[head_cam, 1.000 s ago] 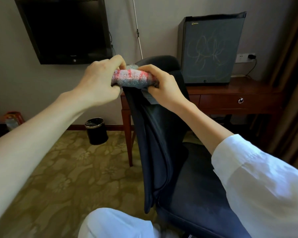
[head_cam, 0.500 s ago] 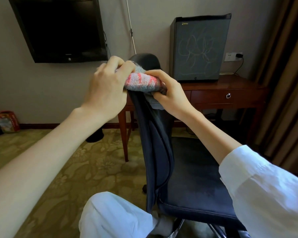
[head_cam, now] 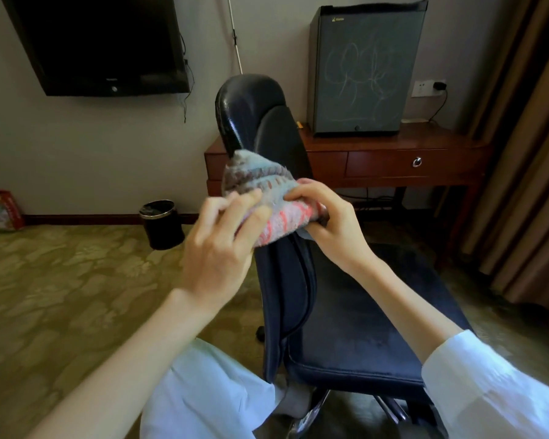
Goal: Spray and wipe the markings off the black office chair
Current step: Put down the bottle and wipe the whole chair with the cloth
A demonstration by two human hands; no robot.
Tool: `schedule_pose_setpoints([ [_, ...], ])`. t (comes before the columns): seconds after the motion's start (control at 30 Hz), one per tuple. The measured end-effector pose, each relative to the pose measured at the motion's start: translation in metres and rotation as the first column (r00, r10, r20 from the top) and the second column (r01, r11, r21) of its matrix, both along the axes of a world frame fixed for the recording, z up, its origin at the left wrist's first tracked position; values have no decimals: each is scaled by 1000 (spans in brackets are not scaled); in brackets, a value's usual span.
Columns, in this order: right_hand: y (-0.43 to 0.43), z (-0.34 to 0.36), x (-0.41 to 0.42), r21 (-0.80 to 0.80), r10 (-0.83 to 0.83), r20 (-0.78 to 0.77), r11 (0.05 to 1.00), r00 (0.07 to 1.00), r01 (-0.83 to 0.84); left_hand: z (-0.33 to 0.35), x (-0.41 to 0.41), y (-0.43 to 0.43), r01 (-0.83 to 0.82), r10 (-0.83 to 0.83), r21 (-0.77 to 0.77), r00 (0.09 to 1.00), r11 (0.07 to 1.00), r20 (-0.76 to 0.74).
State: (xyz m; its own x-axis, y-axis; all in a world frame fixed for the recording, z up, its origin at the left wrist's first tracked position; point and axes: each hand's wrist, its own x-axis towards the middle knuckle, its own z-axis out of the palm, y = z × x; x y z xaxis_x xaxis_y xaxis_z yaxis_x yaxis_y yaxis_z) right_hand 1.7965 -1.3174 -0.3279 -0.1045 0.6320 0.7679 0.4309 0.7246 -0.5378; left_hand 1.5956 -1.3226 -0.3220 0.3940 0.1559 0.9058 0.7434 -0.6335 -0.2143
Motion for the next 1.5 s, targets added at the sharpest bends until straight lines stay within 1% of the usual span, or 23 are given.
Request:
schedule_pose_setpoints([
  [0.07, -4, -20, 6, -21, -54, 14, 998, 998, 54, -22, 6, -3, 21, -21, -4, 1000, 1000, 4],
  [0.2, -14, -58, 16, -50, -128, 46, 990, 991, 130, -66, 15, -6, 26, -27, -68, 1000, 997, -13],
  [0.33, -24, -104, 24, -50, -249, 140, 965, 958, 258, -109, 26, -11, -6, 2, -86, 999, 996, -51],
  [0.5, -39, -161, 33, -136, -324, 222, 924, 919, 359, -157, 43, -15, -18, 1, -149, 993, 989, -114],
  [0.67, -44, -191, 34, -244, -333, 233, 889, 914, 386, -184, 50, -17, -34, -3, -235, 988, 971, -154],
  [0.87, -48, -208, 32, -283, -338, 300, 862, 892, 422, -200, 52, -18, -41, -29, -297, 973, 954, -229],
  [0.93, -52, -217, 30, -337, -319, 319, 842, 892, 421, -207, 51, -21, -53, -44, -346, 963, 937, -266],
  [1.0, -59, -223, 29, -396, -293, 315, 824, 903, 405, -209, 51, -26, -52, -71, -422, 960, 905, -269],
  [1.07, -68, -218, 28, -404, -288, 284, 829, 914, 387, -199, 48, -33, -37, -78, -437, 967, 899, -242],
  [1.13, -74, -199, 29, -350, -321, 251, 850, 913, 395, -172, 45, -38, -1, -84, -386, 975, 923, -204],
  [1.17, -76, -182, 29, -298, -341, 234, 866, 910, 401, -153, 44, -40, 20, -88, -350, 980, 936, -178],
  [1.23, -78, -135, 27, -147, -377, 203, 901, 904, 409, -109, 42, -41, 67, -96, -260, 990, 963, -101],
  [1.3, -74, -81, 24, 5, -415, 204, 906, 887, 423, -62, 43, -37, 83, -88, -148, 996, 986, -29],
  [1.33, -71, -56, 23, 61, -437, 207, 899, 875, 434, -41, 44, -32, 67, -69, -101, 997, 993, -16],
  [1.4, -65, -17, 21, 119, -474, 202, 880, 857, 459, -12, 46, -21, 6, -9, -56, 999, 998, -47],
  [1.5, -59, 3, 20, 129, -499, 231, 867, 835, 482, -7, 50, -9, -78, 75, -10, 981, 997, -181],
])
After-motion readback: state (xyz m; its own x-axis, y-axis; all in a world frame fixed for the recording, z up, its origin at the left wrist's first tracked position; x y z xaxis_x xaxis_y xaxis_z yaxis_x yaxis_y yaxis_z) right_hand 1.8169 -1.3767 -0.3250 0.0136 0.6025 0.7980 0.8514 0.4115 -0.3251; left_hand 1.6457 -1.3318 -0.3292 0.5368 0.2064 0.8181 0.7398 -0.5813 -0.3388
